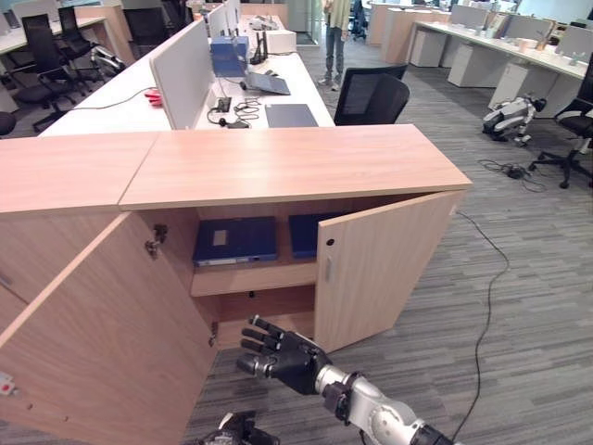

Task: Put the empty folder in the office cabinet

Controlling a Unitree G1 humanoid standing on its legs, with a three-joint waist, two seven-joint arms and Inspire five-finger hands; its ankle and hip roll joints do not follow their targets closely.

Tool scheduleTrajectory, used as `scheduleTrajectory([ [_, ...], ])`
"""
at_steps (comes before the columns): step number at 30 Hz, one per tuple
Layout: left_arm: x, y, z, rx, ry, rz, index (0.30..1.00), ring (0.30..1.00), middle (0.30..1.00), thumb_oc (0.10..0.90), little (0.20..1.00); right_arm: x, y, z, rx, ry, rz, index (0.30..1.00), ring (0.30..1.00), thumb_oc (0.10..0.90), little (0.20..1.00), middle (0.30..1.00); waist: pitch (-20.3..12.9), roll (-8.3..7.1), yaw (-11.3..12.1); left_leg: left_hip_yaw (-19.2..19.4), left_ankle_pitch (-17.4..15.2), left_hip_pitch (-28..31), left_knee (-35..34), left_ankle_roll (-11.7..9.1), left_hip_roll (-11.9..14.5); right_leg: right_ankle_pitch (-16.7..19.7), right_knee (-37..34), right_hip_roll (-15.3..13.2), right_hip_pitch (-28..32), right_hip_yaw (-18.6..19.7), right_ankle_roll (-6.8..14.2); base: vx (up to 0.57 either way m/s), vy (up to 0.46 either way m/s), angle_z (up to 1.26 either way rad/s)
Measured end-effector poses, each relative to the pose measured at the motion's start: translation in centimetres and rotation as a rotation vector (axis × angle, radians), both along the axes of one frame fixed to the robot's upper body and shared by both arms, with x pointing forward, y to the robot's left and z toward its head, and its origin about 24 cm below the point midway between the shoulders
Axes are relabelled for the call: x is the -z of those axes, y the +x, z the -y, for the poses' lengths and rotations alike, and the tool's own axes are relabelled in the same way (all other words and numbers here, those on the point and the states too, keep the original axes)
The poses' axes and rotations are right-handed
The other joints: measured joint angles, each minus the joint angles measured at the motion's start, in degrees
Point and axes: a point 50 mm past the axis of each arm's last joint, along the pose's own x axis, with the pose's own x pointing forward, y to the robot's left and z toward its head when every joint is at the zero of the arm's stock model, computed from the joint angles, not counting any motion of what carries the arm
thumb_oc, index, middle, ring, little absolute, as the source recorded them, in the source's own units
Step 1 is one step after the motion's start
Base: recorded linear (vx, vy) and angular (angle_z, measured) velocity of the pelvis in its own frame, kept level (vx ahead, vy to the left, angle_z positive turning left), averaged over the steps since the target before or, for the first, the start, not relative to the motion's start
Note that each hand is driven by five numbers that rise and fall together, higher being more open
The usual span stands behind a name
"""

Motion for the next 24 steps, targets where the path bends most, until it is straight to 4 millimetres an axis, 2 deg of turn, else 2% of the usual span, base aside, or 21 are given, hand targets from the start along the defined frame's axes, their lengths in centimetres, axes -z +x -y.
scheduleTrajectory([
  [4,0.0,-0.2,-0.5,-0.048,-0.003,0.005,0.900,0.900,0.900,0.800,0.900,0.9,0.0,1.4,0.050,-0.033,-0.028,0.900,0.900,0.800,0.900,0.900,0.27,0.44,0.91,-1.36,0.28,0.05,0.03,0.86,-1.26,0.03,0.14,-1.18,0.63,-0.99,0.21,0.03,0.055,0.23],
  [5,-0.1,-0.2,-0.9,-0.056,-0.001,0.008,0.900,0.900,0.900,0.800,0.900,1.7,0.0,2.9,0.068,-0.080,-0.025,0.900,0.900,0.800,0.900,0.900,0.52,0.74,1.73,-2.21,0.15,-0.13,0.02,1.07,-1.77,0.07,0.25,-1.70,1.10,-1.80,0.43,0.02,0.030,0.35],
  [6,-0.1,-0.2,-0.9,-0.055,0.000,0.009,0.900,0.900,0.900,0.800,0.900,2.0,-0.1,3.3,0.075,-0.103,-0.027,0.900,0.900,0.800,0.900,0.900,0.64,0.89,1.37,-3.37,0.22,-0.10,0.03,1.20,-2.11,-0.12,0.41,-2.03,1.59,-2.84,0.57,0.01,0.018,0.67],
  [7,0.0,-0.8,-1.2,-0.065,-0.003,0.000,0.900,0.900,0.900,0.800,0.900,3.0,-0.3,5.4,0.088,-0.197,-0.026,0.900,0.900,0.800,0.900,0.900,0.97,1.31,1.60,-4.81,0.21,-0.13,0.00,1.43,-2.66,-0.86,1.24,-2.72,2.14,-4.06,1.35,0.00,0.018,0.67],
  [8,-0.1,-0.6,-1.1,-0.072,-0.014,0.013,0.900,0.900,0.900,0.800,0.900,3.4,-0.5,6.0,0.095,-0.226,-0.029,0.900,0.900,0.800,0.900,0.900,1.10,1.39,1.66,-5.66,0.15,-0.10,0.02,1.52,-2.91,-1.16,1.61,-2.95,2.28,-4.11,1.39,0.06,-0.022,0.67],
  [11,0.3,-2.9,-2.0,-0.159,-0.053,-0.018,0.900,0.900,0.900,0.800,0.900,6.2,-1.9,11.8,0.156,-0.481,-0.070,0.900,0.900,0.800,0.900,0.900,2.27,1.75,1.79,-8.70,0.30,-0.53,0.01,1.92,-4.25,-2.17,2.15,-3.88,3.35,-4.33,2.40,0.04,-0.028,0.52],
  [12,0.4,-3.8,-2.3,-0.194,-0.063,-0.028,0.900,0.900,0.900,0.800,0.900,7.6,-3.3,13.9,0.176,-0.589,-0.132,0.900,0.900,0.800,0.900,0.900,2.30,1.76,2.13,-9.29,0.68,-0.79,0.06,2.13,-4.52,-2.34,2.18,-4.07,3.54,-4.53,2.62,-0.02,-0.029,0.52],
  [13,0.3,-3.7,-2.5,-0.205,-0.068,-0.023,0.900,0.900,0.900,0.800,0.900,8.2,-3.7,15.1,0.194,-0.640,-0.161,0.900,0.900,0.800,0.900,0.900,2.29,1.71,2.30,-9.78,0.65,-0.96,0.14,2.09,-4.69,-2.45,2.12,-4.12,3.57,-4.79,2.72,-0.01,-0.034,0.44],
  [14,0.4,-4.4,-2.8,-0.227,-0.065,-0.036,0.900,0.900,0.900,0.800,0.900,9.6,-5.7,17.4,0.263,-0.724,-0.271,0.900,0.900,0.800,0.900,0.900,2.77,1.78,2.76,-10.96,0.93,-1.31,0.23,2.09,-4.99,-2.60,2.11,-4.28,3.94,-5.95,2.94,-0.01,-0.042,0.64],
  [15,0.3,-4.2,-2.9,-0.245,-0.069,-0.022,0.900,0.900,0.900,0.800,0.900,10.8,-7.4,19.4,0.384,-0.776,-0.404,0.900,0.900,0.800,0.900,0.900,3.36,1.67,2.61,-12.63,1.12,-1.50,0.25,2.11,-5.47,-2.94,2.03,-4.47,4.81,-7.33,3.26,0.00,-0.061,0.73],
  [17,0.4,-4.8,-3.1,-0.268,-0.069,-0.031,0.900,0.900,0.900,0.800,0.900,11.6,-9.9,21.6,0.427,-0.898,-0.529,0.900,0.900,0.800,0.900,0.900,3.57,1.51,3.18,-14.08,1.56,-2.19,0.17,2.03,-5.88,-3.15,1.71,-4.57,5.08,-8.13,3.52,-0.02,-0.086,0.58],
  [18,0.4,-5.3,-3.4,-0.295,-0.069,-0.036,0.900,0.900,0.900,0.800,0.900,12.1,-12.1,23.0,0.431,-0.985,-0.625,0.900,0.900,0.800,0.900,0.900,3.85,1.28,3.77,-15.78,1.95,-2.53,0.24,1.53,-6.17,-3.15,0.96,-4.40,5.81,-9.61,3.72,-0.02,-0.066,0.57],
  [20,0.2,-4.8,-3.6,-0.340,-0.075,-0.011,0.900,0.900,0.900,0.800,0.900,12.4,-14.9,24.0,0.416,-1.071,-0.751,0.900,0.900,0.800,0.900,0.900,4.06,0.81,4.80,-17.30,1.92,-3.14,0.24,1.00,-6.32,-3.18,0.34,-4.23,6.25,-11.72,3.78,-0.01,-0.095,0.53],
  [21,0.3,-5.6,-3.9,-0.359,-0.068,-0.027,0.900,0.900,0.900,0.800,0.900,12.4,-15.6,24.3,0.413,-1.086,-0.769,0.900,0.900,0.800,0.900,0.900,4.39,0.68,5.11,-17.62,1.85,-3.41,0.04,0.85,-6.16,-3.32,0.53,-3.89,6.13,-11.70,3.82,-0.12,-0.062,0.24],
  [22,0.3,-5.8,-4.0,-0.376,-0.070,-0.034,0.900,0.900,0.900,0.800,0.900,12.4,-15.4,24.2,0.421,-1.081,-0.762,0.900,0.900,0.800,0.900,0.900,4.39,0.52,4.86,-17.81,1.84,-3.46,0.03,0.84,-6.16,-3.39,0.50,-3.84,6.16,-11.79,3.79,-0.19,-0.019,0.08],
  [23,0.5,-6.7,-4.1,-0.391,-0.059,-0.067,0.900,0.900,0.900,0.800,0.900,12.5,-15.9,24.1,0.420,-1.083,-0.771,0.900,0.900,0.800,0.900,0.900,4.60,0.71,4.27,-18.27,2.13,-3.73,0.10,1.02,-6.24,-3.98,2.14,-3.80,5.55,-10.95,3.73,-0.22,-0.036,0.31],
  [24,0.5,-6.7,-4.0,-0.399,-0.064,-0.076,0.900,0.900,0.900,0.800,0.900,12.3,-14.9,24.2,0.435,-1.077,-0.731,0.900,0.900,0.800,0.900,0.900,5.03,1.22,3.12,-19.75,2.20,-4.42,0.48,1.16,-5.73,-5.62,6.37,-4.58,3.88,-6.14,3.32,-0.16,-0.158,0.40],
])
